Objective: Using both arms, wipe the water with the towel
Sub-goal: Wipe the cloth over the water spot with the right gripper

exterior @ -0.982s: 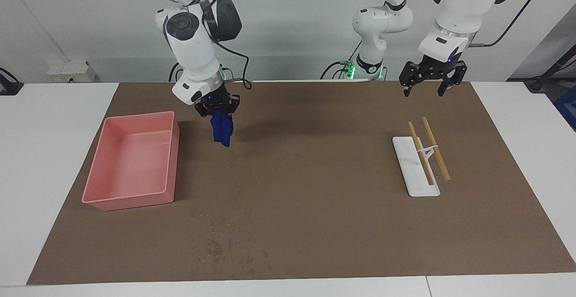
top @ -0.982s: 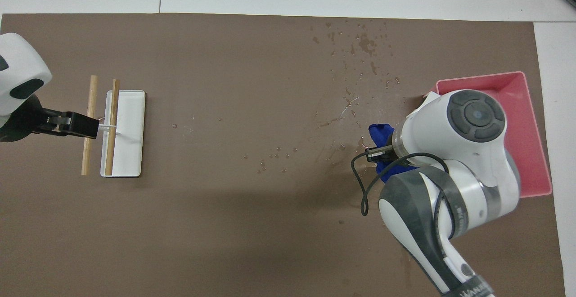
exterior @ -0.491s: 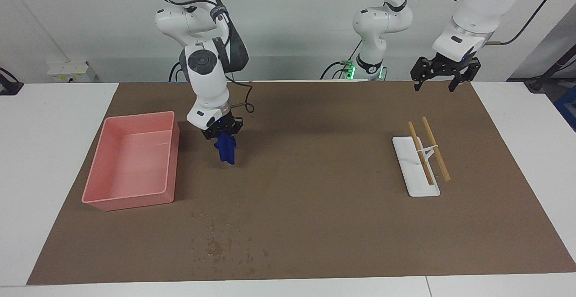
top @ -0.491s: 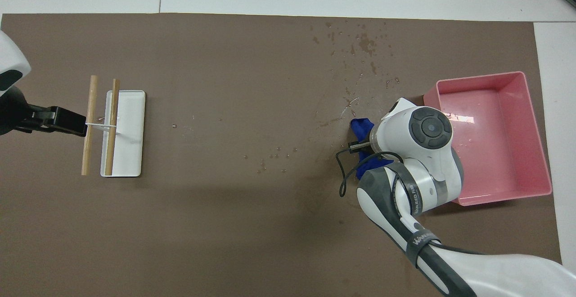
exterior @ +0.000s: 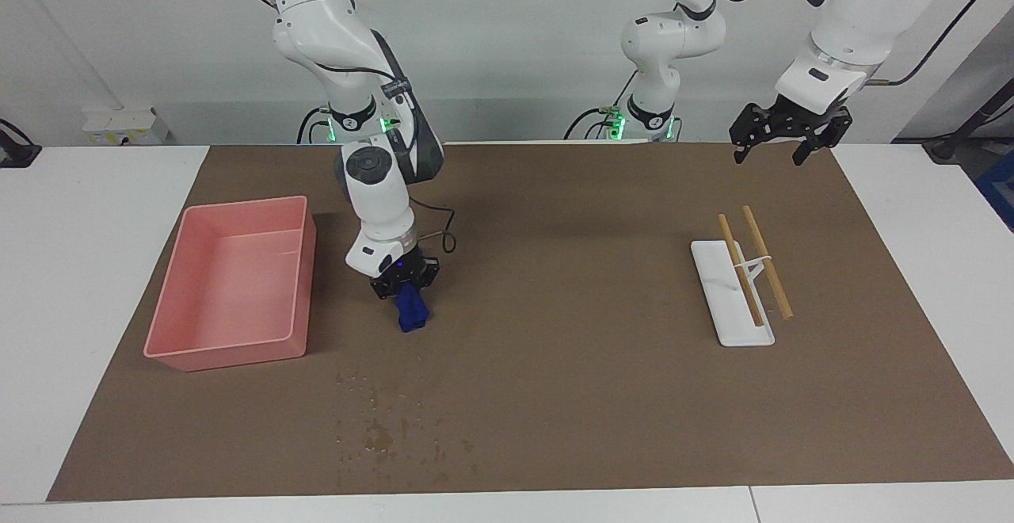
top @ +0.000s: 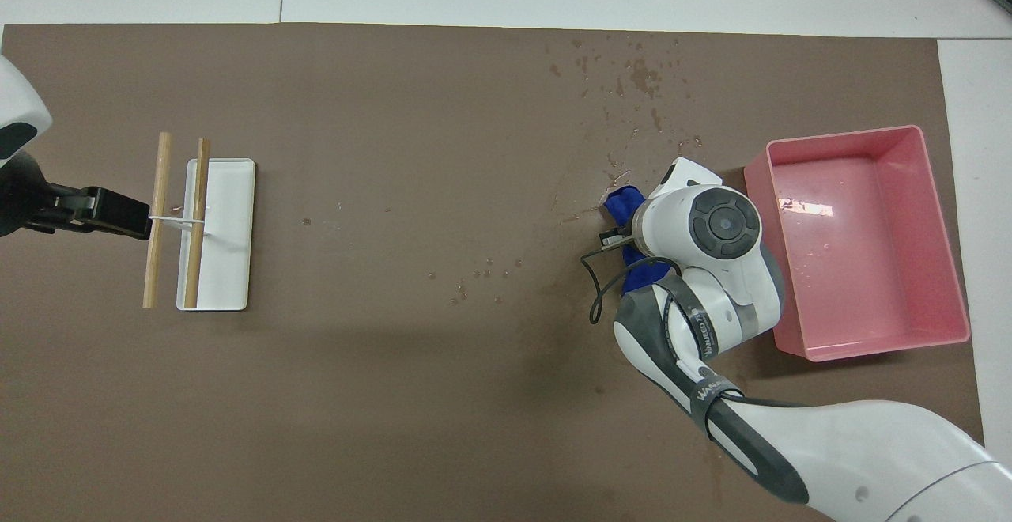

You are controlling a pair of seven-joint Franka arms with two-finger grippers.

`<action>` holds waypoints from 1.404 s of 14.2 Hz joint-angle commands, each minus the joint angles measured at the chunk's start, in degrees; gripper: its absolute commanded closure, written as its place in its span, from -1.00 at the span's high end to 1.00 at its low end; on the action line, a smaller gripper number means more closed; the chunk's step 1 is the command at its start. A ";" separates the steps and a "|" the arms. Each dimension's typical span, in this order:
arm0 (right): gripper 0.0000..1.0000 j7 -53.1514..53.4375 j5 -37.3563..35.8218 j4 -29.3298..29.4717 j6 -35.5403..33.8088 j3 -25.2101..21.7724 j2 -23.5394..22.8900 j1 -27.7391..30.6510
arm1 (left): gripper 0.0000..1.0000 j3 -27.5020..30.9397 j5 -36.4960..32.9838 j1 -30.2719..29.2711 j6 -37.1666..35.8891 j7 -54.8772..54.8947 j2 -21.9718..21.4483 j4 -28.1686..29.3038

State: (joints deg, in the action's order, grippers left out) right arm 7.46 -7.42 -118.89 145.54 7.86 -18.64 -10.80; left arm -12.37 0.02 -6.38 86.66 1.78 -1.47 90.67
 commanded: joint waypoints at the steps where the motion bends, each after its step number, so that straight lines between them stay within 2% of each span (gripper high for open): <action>1: -1.00 3.07 -2.69 0.42 1.50 0.31 -4.66 1.74 | 1.00 -0.64 -0.46 -1.00 -0.27 0.41 -0.38 0.12; 7: -1.00 6.68 -2.51 -0.37 -5.61 0.49 -3.08 1.48 | 1.00 -0.64 -0.37 -0.82 -0.88 0.41 -1.35 1.70; 9: -1.00 11.15 -2.43 -0.72 -8.68 0.75 -2.20 0.96 | 1.00 -0.64 -0.37 -0.73 -0.88 0.41 -1.35 1.70; 13: -1.00 13.72 -0.32 -3.88 -11.67 1.90 -0.62 0.34 | 1.00 -0.64 -0.37 -0.73 -0.79 0.41 -1.35 1.70; 16: -1.00 13.55 1.52 -6.69 -14.40 1.90 2.71 0.42 | 1.00 -0.64 -0.37 -0.73 -0.79 0.41 -1.35 1.70; 20: -1.00 12.32 1.88 -10.56 -19.85 1.90 9.39 0.77 | 1.00 -0.73 -0.37 -0.21 -1.23 0.33 -1.35 1.79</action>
State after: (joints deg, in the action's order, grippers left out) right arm 20.00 -6.84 -122.49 128.67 9.24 -13.48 -10.87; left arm -12.62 0.02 -6.40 86.01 1.78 -1.49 91.11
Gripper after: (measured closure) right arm 0.819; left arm 0.000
